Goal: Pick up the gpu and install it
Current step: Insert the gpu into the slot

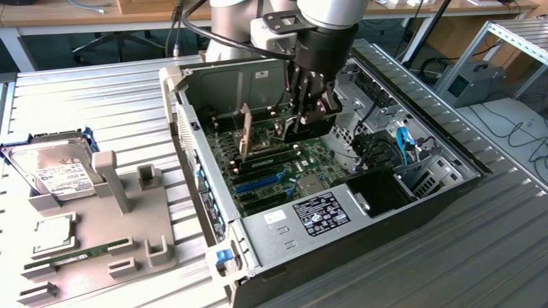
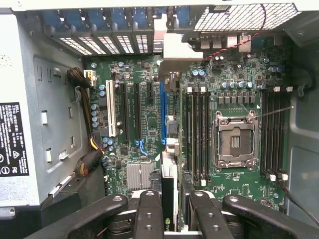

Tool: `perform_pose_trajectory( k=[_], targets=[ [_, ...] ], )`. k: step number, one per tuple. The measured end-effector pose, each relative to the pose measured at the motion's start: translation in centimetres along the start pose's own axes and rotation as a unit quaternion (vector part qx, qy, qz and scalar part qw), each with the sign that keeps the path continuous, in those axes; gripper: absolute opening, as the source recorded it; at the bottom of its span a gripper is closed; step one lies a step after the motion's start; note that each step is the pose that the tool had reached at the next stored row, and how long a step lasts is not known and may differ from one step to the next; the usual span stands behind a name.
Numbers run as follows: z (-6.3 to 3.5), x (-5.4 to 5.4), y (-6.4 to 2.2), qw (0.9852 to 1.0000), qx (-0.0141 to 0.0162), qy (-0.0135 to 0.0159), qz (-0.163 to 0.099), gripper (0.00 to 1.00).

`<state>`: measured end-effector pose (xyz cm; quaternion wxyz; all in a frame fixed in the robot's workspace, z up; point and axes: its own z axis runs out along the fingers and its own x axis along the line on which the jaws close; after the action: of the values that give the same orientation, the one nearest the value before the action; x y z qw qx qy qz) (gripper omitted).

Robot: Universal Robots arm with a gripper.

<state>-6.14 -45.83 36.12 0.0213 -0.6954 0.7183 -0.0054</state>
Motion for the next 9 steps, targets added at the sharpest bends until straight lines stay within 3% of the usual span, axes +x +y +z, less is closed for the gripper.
perform_pose_trajectory(
  k=[9],
  targets=[
    [0.00, 0.24, -0.01, 1.0000, 0.0000, 0.0000, 0.000, 0.26]
  ],
)
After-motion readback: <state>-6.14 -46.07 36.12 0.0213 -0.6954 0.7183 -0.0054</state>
